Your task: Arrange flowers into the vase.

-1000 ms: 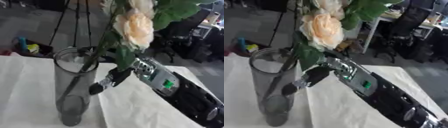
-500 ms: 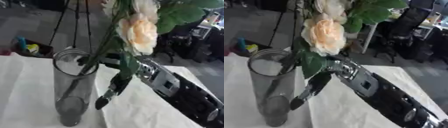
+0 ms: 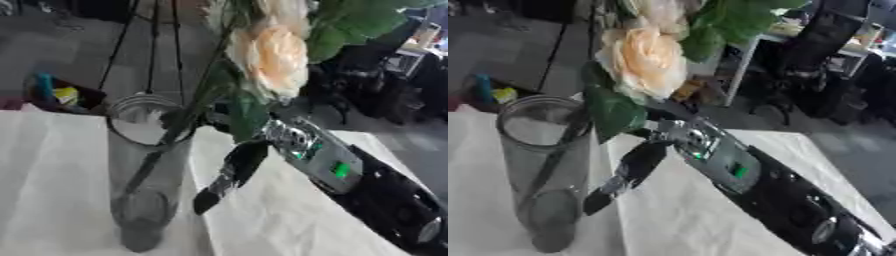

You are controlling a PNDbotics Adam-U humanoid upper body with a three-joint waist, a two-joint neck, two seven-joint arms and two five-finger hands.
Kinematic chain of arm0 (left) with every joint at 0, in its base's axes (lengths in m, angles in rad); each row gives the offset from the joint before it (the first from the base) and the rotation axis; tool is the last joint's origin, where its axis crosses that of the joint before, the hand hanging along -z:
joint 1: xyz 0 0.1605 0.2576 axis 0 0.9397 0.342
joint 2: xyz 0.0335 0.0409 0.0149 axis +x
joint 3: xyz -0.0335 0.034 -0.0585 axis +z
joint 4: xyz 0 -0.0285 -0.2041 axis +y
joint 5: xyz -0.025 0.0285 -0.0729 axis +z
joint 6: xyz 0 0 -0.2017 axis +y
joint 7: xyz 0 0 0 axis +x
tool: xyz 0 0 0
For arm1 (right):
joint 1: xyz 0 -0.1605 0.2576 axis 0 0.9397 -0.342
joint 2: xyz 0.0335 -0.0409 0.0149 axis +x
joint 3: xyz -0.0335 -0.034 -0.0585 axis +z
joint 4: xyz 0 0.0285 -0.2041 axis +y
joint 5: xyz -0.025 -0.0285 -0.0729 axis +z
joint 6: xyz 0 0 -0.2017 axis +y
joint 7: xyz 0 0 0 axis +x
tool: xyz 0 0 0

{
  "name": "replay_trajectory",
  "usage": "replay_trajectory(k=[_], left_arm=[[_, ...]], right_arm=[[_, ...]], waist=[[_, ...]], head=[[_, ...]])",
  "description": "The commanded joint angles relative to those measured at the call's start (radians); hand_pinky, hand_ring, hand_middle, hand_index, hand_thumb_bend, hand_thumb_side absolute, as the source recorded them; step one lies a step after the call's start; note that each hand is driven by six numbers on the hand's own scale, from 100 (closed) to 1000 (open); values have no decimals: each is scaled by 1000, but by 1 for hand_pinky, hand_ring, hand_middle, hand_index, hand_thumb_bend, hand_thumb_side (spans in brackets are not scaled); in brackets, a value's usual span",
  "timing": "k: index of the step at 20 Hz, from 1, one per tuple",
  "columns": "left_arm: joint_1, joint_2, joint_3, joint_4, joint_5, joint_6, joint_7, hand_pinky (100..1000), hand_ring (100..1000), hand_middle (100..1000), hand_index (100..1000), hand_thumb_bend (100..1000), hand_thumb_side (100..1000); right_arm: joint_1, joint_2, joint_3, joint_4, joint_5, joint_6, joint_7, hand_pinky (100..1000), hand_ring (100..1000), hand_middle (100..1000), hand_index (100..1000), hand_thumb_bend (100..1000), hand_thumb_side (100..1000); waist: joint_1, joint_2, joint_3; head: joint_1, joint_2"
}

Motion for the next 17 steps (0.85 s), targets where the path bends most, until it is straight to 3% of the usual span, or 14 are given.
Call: replay_trajectory(k=[1,13,17], left_arm=[[-6,4,9,-16,-1,-4,10,563,560,814,898,100,1000],[10,12,25,-16,-11,-11,36,563,561,815,898,100,1000],[21,19,38,-16,-16,-15,51,563,562,814,898,100,1000]], right_arm=[[7,-27,-26,13,5,-1,-15,936,1000,897,1000,1000,541],[84,-53,-66,35,-8,-9,-60,934,1000,893,1000,1000,541],[139,-70,-98,45,-9,-11,-85,933,1000,891,1000,1000,541]], waist=[[24,-46,-6],[53,-67,-38],[73,-87,-71]], head=[[11,11],[32,32],[66,47]])
